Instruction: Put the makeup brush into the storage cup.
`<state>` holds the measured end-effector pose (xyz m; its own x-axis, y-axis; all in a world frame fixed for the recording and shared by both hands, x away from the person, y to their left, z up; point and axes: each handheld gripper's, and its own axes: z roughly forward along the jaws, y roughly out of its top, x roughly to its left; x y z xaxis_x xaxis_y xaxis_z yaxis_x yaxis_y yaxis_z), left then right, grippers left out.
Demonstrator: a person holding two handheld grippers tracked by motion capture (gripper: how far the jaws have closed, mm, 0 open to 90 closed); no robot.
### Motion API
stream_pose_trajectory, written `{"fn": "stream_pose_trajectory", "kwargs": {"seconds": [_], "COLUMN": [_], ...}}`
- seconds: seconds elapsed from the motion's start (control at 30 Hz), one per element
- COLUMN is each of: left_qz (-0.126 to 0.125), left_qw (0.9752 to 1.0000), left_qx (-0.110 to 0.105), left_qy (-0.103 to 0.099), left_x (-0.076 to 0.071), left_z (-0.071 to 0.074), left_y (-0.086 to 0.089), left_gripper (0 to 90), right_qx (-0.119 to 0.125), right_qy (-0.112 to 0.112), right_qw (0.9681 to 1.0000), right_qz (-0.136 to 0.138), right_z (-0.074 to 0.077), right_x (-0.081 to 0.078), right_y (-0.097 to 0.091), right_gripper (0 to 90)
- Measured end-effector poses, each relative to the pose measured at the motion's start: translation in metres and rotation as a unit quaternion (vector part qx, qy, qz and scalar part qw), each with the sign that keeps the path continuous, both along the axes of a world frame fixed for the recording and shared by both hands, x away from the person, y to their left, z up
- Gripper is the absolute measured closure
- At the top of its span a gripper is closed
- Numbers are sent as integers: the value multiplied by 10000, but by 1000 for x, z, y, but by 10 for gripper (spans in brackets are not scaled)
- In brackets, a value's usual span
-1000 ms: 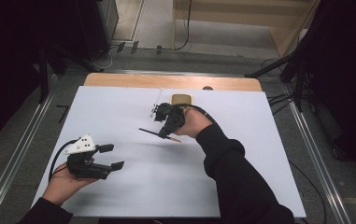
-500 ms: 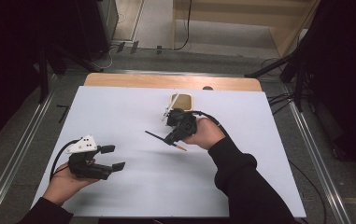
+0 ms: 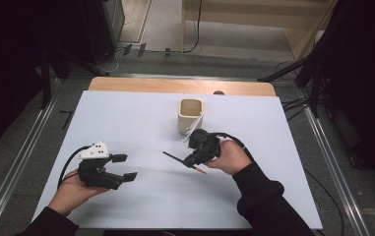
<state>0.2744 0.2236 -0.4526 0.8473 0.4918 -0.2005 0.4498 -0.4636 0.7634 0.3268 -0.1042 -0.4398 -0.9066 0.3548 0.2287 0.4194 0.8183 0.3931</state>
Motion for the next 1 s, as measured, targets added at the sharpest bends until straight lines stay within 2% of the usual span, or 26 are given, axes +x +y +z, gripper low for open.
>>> {"fn": "stream_pose_trajectory", "kwargs": {"seconds": [0.1, 0.43, 0.7, 1.0], "left_qz": [-85, -360, -574, -797], "left_qw": [9999, 9989, 9972, 9944], "left_qx": [95, 219, 305, 488], "left_qy": [41, 223, 356, 496], "left_x": [1, 7, 11, 14], "left_z": [0, 2, 5, 7], "left_y": [-5, -18, -34, -50], "left_gripper": [231, 232, 241, 244], "right_qx": [-107, -286, -737, -1026], "right_qy": [23, 2, -92, -231], "right_qw": [9999, 9994, 9951, 9892], "right_qz": [0, 217, 647, 1018], "right_z": [-2, -3, -2, -2], "right_x": [-7, -14, -19, -22], "right_y": [-4, -9, -1, 11], "right_gripper": [845, 845, 844, 844]}}
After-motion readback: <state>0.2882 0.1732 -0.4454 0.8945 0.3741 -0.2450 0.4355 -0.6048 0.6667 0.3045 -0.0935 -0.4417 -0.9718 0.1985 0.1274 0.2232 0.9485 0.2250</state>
